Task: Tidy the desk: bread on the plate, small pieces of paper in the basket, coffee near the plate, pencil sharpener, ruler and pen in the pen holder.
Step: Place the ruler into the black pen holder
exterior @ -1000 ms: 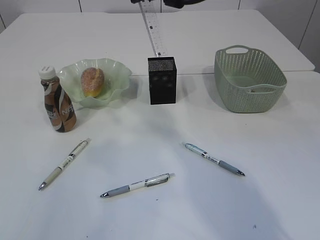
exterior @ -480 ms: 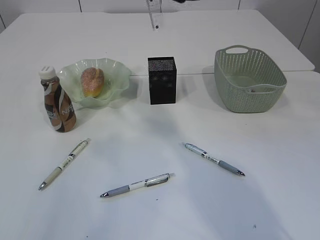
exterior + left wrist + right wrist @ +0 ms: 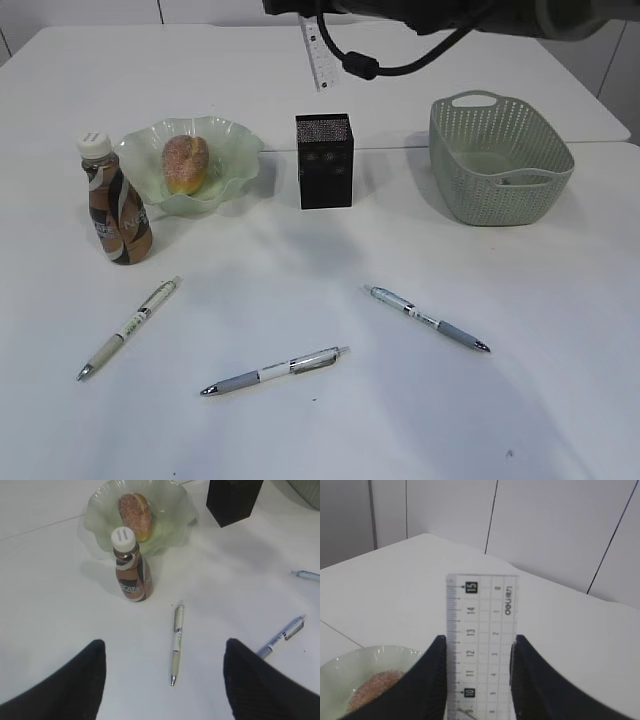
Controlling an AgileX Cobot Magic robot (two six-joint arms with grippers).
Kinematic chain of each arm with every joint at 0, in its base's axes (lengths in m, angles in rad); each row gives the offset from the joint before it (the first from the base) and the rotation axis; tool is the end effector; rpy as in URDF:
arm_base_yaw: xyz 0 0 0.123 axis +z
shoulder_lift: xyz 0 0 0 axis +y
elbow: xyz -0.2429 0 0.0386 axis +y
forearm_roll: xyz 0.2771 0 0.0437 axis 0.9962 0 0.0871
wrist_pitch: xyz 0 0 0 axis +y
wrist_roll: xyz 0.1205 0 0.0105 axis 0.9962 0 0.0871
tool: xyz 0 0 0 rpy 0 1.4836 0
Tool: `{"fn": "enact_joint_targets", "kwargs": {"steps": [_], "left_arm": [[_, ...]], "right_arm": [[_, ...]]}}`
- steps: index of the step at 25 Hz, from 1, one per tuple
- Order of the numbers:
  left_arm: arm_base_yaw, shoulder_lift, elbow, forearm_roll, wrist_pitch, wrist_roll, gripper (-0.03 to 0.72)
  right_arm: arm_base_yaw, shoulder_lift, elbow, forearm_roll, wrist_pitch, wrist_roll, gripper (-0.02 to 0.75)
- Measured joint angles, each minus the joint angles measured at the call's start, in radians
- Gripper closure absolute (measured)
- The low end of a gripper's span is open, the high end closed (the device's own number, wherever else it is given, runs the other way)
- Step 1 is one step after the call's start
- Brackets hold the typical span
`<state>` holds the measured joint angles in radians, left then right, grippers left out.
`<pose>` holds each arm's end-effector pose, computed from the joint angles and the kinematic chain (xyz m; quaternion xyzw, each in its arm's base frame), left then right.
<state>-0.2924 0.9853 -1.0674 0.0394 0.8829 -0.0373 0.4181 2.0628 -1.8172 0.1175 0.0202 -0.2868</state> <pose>0.2519 -0.0720 0.3339 0.1207 0.9013 -0.0494 0.4130 0.5000 0.2224 0.2724 -0.2229 0.7342 0.0805 0.6362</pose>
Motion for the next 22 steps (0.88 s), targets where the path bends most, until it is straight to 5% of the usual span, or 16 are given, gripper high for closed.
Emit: {"fn": "enact_joint_targets", "kwargs": {"steps": [14, 22], "left_arm": [[0.000, 0.000, 0.000, 0.025, -0.019, 0.000, 0.179], [0.000, 0.000, 0.000, 0.027, -0.021, 0.000, 0.179]], "right_arm": [[-0.034, 0.148, 0.022, 0.094, -0.377, -0.002, 0.447], [-0.034, 0.223, 0.022, 0.096, -0.440, -0.002, 0.447]]}}
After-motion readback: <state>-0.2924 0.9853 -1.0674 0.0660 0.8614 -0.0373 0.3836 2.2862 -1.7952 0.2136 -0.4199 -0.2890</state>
